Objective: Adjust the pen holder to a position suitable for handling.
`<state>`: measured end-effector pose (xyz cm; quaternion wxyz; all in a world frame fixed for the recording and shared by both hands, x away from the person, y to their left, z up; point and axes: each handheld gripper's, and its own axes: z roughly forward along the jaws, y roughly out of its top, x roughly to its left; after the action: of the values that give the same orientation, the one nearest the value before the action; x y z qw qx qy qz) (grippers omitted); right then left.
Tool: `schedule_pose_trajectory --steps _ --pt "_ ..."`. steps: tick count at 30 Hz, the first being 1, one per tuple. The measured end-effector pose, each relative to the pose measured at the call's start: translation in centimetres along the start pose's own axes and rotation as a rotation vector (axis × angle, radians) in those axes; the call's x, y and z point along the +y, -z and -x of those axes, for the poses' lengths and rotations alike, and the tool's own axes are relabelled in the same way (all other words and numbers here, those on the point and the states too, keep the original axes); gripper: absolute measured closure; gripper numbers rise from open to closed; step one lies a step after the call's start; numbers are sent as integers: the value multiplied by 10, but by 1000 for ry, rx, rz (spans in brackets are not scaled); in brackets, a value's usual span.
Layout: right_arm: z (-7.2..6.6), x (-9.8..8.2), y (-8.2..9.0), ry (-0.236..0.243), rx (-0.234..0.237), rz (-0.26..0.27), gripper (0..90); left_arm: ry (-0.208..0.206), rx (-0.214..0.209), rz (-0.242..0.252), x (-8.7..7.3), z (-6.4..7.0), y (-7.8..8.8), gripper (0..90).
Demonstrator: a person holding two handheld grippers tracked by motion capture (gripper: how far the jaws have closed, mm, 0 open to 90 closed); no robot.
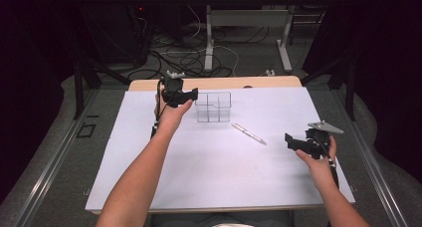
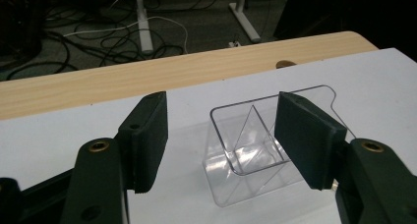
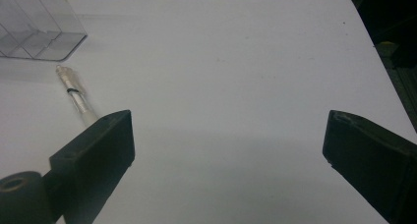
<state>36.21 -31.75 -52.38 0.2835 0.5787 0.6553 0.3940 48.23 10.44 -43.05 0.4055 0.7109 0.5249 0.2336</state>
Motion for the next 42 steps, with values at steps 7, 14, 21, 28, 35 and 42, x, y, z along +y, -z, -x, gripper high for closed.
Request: schedule_pose_trajectory --steps 7,14,21,28,35,42 --pt "1 0 0 -3 6 -2 55 24 31 -24 5 1 -11 403" --pt "2 -1 -1 -14 13 -8 59 61 48 -85 4 1 -22 437" --pt "2 -2 -2 -17 19 -16 60 80 43 -115 3 1 -32 465" --pt "2 -2 -2 -16 20 -16 60 128 36 -166 2 3 -41 538" --pt "2 -3 -2 -29 21 -17 60 175 23 -210 2 2 -48 610" --pt "2 -3 -2 -28 24 -19 61 195 19 -240 0 2 -55 663"
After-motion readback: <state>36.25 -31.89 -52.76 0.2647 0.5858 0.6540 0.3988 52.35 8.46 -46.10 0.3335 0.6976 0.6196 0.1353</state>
